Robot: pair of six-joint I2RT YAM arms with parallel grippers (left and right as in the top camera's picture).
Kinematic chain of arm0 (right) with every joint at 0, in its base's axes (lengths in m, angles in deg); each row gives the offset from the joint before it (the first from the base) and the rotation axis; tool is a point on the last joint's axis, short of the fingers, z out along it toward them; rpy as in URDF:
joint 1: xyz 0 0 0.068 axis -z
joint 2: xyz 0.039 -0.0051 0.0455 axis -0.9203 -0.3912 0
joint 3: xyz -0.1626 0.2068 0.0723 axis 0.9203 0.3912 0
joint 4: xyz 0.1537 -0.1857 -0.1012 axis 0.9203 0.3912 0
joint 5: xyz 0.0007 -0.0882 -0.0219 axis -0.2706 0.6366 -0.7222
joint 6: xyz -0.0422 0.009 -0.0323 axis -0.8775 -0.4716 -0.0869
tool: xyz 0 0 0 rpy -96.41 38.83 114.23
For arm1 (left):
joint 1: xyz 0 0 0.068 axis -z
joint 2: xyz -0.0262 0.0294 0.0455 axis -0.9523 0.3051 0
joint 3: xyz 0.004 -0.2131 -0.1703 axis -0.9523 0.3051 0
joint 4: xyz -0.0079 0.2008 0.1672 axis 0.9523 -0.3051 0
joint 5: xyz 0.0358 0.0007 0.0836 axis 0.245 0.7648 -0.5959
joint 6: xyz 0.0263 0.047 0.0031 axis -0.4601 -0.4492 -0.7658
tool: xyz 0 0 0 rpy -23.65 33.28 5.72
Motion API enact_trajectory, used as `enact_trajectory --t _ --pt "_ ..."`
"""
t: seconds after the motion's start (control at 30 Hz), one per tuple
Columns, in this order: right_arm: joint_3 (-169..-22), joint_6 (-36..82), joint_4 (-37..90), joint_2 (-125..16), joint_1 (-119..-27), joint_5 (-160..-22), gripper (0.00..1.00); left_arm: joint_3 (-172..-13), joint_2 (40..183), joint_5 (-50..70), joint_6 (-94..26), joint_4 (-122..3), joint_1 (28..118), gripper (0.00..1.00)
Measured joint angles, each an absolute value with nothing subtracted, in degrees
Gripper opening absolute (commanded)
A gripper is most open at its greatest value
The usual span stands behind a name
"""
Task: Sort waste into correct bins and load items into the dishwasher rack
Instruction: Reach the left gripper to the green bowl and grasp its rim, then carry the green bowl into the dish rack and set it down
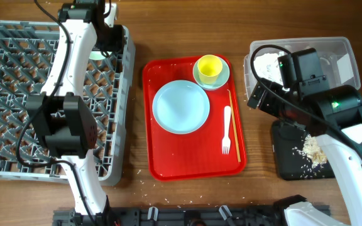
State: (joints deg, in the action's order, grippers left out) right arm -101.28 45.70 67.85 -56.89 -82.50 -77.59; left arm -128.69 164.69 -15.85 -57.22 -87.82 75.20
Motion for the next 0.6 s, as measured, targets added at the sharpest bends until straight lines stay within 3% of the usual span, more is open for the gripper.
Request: enact_trajectory --t 0.4,0.6 --pt "-101.3 45.7 67.8 -56.9 -82.5 -77.6 1.00 -128.6 149.0 -7.4 -51.8 -89.8 75.0 0.04" --pt "-101.3 45.7 67.8 -56.9 -82.5 -77.6 1.00 -128.6 147.0 4.5 -45.6 -97.2 71.2 0.04"
